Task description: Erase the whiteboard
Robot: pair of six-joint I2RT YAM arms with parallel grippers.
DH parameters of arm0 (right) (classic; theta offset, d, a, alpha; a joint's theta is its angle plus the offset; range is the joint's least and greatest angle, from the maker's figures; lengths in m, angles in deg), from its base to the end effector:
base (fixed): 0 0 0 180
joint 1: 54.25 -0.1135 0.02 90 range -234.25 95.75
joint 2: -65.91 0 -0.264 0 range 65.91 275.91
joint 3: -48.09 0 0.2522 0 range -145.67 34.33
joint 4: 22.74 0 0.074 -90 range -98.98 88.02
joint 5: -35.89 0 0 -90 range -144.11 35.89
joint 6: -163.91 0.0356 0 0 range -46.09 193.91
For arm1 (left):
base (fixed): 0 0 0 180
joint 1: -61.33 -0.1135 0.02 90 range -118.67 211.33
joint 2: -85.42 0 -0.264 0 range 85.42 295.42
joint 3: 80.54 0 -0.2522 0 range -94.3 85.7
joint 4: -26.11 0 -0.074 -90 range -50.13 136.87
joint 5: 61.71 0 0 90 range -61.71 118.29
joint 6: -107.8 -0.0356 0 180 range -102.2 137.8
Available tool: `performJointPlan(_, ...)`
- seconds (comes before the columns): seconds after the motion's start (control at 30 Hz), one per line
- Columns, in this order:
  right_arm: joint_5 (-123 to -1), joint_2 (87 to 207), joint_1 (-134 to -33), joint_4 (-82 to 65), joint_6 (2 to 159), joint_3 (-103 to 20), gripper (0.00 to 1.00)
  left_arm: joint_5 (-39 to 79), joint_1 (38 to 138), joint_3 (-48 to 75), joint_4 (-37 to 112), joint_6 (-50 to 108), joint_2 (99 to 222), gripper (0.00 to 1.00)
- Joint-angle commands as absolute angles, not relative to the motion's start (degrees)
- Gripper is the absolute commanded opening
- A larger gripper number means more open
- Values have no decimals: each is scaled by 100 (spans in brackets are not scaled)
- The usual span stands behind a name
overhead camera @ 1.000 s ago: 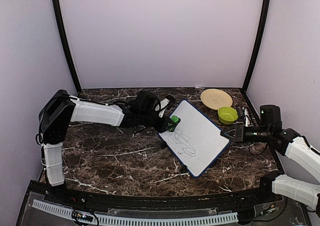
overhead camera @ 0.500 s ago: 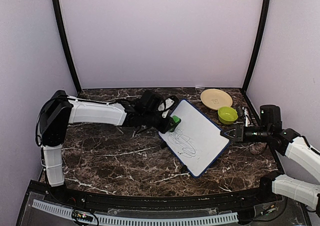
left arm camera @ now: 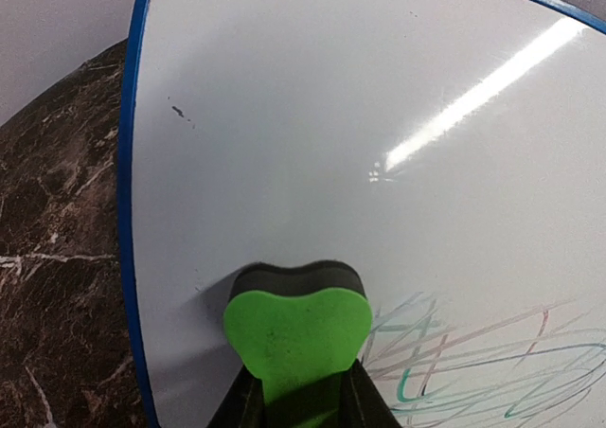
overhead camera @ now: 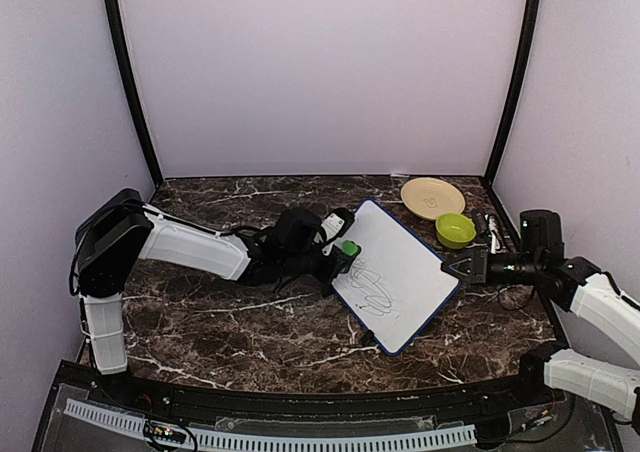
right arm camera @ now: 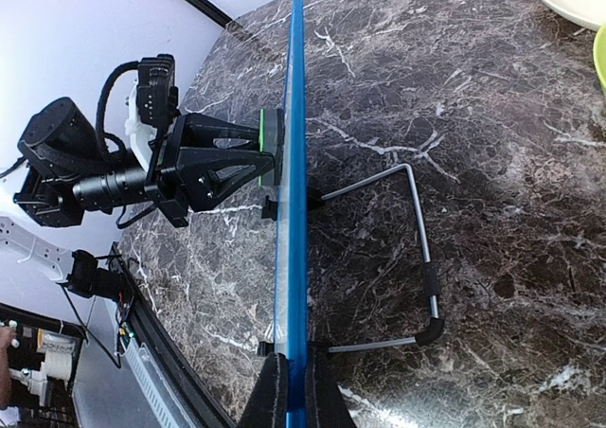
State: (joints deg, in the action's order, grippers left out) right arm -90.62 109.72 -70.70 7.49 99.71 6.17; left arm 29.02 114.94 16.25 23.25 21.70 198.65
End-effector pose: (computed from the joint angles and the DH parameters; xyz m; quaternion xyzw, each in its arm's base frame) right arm 0.1556 0.0680 0.2334 -0.0833 0.8407 0.4213 0.3299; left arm 0.2614 -0.3539 0.1799 0.3557 0.7757 -0.2460 0.4596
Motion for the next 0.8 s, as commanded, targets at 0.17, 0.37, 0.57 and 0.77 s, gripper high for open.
performJointPlan(0.17,-9393,10957,-7126,690,9800,515,0,3261,11749,2118,1792,2187,19997,0)
performJointPlan(0.37,-9384,10976,-7126,693,9800,512,0,3283,11750,1611,1988,1909,19890,0)
performJointPlan(0.57,-9362,10964,-7130,697,9814,506,0,3087,12135,1827,1774,1832,20056,0)
performJointPlan(0.77,-9344,10975,-7130,705,9808,506,0,3291,12912,1591,1687,1404,20330,0)
